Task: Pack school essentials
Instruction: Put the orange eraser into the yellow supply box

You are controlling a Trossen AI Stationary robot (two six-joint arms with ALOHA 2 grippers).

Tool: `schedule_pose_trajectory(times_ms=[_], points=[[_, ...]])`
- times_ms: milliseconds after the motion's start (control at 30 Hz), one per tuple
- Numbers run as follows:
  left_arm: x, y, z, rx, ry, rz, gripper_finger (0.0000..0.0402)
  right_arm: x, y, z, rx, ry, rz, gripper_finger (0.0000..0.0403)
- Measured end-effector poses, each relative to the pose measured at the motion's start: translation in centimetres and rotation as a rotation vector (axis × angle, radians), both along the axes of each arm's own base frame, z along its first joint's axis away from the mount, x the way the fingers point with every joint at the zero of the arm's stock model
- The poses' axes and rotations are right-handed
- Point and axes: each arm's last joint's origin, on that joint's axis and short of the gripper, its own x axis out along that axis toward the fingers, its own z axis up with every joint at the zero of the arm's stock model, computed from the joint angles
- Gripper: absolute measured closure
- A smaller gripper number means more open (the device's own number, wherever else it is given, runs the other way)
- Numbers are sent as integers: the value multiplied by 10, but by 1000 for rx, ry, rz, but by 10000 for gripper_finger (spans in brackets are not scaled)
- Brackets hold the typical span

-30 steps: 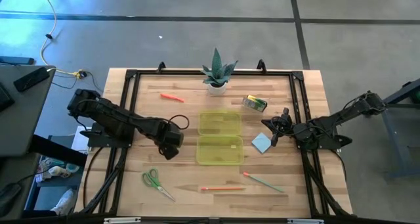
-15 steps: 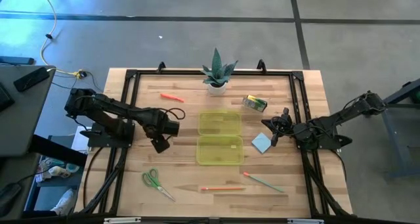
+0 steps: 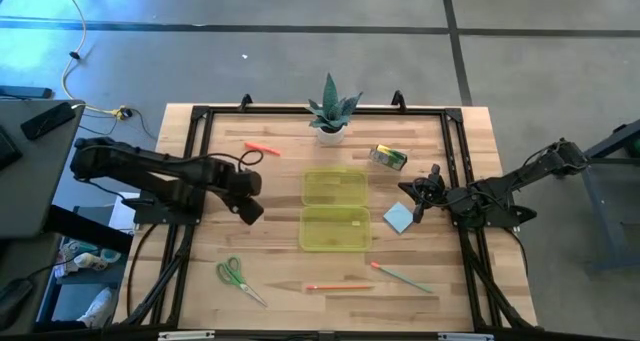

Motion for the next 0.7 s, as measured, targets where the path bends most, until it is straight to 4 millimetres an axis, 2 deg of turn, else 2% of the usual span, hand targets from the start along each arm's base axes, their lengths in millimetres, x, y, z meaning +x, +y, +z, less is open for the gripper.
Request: schedule_pose_trajectory(times_ms=[233, 433, 700], points=[[3, -7, -5, 32, 33, -36, 233, 0, 0, 0, 3, -2, 0, 402], [10, -11, -21, 56, 125, -24, 210, 0, 0, 0, 4, -2, -1, 402], [19, -17, -40, 11, 203, -53, 211, 0, 0, 0, 0, 0, 0, 402]])
